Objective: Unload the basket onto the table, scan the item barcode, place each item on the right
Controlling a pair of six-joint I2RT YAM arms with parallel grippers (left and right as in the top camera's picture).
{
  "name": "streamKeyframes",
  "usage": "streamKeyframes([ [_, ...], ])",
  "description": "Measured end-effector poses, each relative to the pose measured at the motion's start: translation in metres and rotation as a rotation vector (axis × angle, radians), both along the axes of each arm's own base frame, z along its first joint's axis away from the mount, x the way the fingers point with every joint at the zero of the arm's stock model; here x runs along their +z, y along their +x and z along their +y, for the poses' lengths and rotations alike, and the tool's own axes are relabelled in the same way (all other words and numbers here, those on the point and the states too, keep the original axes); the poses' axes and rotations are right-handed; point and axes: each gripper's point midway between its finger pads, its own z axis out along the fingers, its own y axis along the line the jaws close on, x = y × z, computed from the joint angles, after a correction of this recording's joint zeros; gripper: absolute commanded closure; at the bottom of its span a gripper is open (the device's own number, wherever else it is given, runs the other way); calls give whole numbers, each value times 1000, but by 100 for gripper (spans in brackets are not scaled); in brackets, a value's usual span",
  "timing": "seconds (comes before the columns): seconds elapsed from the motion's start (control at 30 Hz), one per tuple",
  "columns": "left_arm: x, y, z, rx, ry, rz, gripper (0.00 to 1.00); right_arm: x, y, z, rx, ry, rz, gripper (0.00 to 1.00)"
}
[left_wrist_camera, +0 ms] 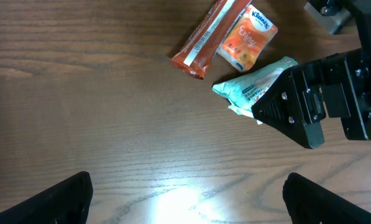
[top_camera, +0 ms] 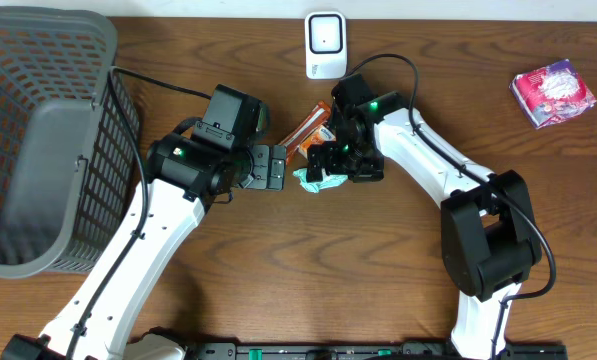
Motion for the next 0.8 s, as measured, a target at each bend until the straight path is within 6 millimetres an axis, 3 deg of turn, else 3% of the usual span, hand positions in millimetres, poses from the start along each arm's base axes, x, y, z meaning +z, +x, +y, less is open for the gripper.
streamKeyframes([
  [0.3,0,0,0,0,0,0,2,-1,6,-1,-148,-15,24,1],
  [0.5,0,0,0,0,0,0,2,-1,9,-2,-265,-24,49,20],
  [0.8,0,0,0,0,0,0,2,-23,0,-19,-531,-115,124,21],
])
